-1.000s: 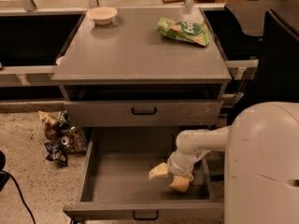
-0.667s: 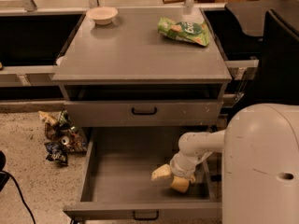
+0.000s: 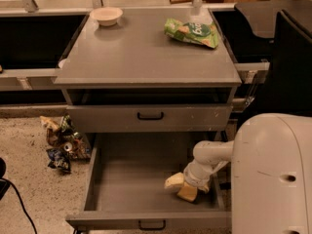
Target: Pick sponge from middle drawer and place on counter
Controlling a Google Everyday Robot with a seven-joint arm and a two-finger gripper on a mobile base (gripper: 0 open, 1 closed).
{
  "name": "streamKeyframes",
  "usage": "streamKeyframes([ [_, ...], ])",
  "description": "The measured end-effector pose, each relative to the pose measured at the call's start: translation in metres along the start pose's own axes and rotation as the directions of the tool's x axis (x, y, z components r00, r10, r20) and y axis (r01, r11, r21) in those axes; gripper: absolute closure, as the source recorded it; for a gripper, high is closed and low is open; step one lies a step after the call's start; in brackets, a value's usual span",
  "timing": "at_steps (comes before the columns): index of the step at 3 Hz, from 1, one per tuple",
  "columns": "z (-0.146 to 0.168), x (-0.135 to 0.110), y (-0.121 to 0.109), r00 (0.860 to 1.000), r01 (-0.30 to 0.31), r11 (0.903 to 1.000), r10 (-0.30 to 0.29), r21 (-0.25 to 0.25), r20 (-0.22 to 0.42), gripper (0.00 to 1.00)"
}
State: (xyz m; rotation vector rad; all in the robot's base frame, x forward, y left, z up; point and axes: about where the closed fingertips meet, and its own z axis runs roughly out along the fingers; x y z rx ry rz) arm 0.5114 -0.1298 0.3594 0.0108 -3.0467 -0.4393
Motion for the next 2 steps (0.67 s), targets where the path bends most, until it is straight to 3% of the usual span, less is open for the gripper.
streamKeyframes([
  [2, 0.0011, -0.0043, -0.0108, 1.0, -0.018, 0.9998, 0.018, -0.002, 0.001, 0.42],
])
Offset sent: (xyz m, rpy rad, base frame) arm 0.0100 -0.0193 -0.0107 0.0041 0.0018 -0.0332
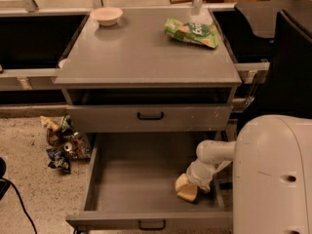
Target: Pick sponge from middle drawer and place on counter
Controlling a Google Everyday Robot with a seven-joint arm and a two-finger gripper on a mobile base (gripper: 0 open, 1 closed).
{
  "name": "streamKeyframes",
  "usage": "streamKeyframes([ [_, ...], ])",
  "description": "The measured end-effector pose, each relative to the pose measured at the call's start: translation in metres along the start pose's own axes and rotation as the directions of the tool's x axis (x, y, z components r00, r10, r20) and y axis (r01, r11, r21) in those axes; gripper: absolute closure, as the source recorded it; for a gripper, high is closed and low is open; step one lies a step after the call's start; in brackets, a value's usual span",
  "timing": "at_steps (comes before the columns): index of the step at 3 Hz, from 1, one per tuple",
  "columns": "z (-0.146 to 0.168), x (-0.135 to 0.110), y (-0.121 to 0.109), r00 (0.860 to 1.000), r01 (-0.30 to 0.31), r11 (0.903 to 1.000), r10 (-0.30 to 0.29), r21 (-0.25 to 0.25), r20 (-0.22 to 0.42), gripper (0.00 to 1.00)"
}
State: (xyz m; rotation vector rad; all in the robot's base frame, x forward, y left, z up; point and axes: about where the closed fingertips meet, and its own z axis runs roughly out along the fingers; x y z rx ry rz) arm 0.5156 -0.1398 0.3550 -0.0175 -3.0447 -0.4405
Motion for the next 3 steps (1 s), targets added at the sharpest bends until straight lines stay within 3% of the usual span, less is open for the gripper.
streamKeyframes([
  [1, -0.002, 0.0, 0.001, 1.0, 0.0, 1.0, 0.0, 0.0, 0.0, 0.65],
  [2, -0.007, 0.005, -0.001, 1.0, -0.002, 0.9985, 0.003, -0.054, 0.019, 0.89],
  [3, -0.027, 0.011, 0.003, 0.997, 0.023, 0.9891, -0.012, -0.145, 0.072, 1.0],
])
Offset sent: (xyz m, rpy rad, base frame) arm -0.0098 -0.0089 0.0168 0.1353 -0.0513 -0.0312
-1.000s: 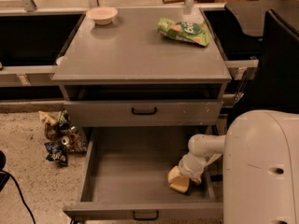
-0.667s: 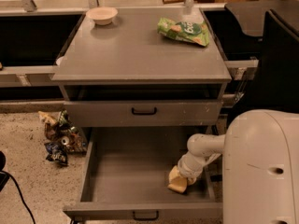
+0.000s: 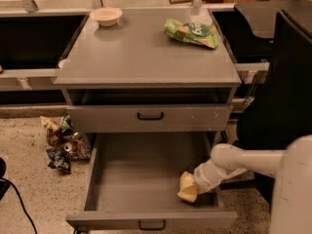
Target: Pick sponge from middle drawer and place on counter
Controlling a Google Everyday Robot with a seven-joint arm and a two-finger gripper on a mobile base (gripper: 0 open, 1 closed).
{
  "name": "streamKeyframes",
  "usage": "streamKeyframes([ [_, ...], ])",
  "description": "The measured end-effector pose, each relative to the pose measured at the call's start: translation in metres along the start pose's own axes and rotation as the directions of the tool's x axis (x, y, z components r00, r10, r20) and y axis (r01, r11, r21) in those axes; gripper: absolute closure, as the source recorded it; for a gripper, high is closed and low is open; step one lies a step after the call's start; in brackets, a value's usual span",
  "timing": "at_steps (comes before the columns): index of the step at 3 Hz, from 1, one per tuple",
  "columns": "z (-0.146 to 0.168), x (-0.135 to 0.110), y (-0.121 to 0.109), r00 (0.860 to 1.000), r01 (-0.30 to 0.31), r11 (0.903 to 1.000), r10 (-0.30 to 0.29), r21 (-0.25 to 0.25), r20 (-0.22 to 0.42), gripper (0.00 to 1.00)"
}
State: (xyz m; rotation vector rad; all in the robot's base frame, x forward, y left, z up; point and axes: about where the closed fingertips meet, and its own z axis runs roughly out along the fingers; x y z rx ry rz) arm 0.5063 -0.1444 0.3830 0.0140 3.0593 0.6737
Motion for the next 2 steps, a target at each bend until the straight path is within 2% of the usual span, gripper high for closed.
streamKeyframes([
  [1, -0.0313, 0.0059, 0.0066, 0.995, 0.077, 0.9892, -0.068, -0.124, 0.077, 1.0],
  [2, -0.0304, 0.0057, 0.0077, 0.995, 0.075, 0.9894, -0.066, -0.124, 0.075, 1.0],
])
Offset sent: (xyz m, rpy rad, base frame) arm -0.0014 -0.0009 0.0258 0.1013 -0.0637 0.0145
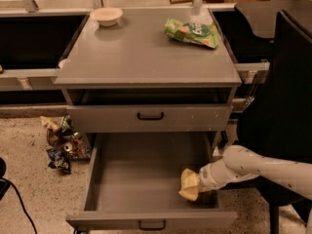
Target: Pick sponge from middle drawer and place on counter
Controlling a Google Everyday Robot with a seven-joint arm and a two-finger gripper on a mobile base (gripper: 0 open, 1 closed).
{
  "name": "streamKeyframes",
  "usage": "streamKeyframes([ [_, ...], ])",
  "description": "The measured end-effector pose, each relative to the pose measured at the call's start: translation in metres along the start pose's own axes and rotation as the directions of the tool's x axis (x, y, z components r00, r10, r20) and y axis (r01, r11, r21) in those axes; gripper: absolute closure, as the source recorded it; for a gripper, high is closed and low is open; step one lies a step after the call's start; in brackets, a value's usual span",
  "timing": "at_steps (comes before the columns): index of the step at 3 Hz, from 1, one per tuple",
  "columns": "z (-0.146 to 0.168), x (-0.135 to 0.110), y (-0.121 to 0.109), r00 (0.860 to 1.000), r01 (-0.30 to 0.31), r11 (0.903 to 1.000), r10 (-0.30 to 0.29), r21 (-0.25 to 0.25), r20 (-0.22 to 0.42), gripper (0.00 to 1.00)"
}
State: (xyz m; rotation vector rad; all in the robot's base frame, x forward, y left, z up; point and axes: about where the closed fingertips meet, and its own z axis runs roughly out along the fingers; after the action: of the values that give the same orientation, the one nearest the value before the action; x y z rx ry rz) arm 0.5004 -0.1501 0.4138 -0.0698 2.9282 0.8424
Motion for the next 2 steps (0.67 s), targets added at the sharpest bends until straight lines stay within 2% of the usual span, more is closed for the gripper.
streamKeyframes([
  [1, -0.02, -0.015, 0.021, 0.994, 0.083, 0.9965, -0.083, 0.005, 0.072, 1.0],
  [2, -0.078, -0.039, 0.061, 0.951, 0.245, 0.9696, -0.242, 0.01, 0.19, 1.0],
])
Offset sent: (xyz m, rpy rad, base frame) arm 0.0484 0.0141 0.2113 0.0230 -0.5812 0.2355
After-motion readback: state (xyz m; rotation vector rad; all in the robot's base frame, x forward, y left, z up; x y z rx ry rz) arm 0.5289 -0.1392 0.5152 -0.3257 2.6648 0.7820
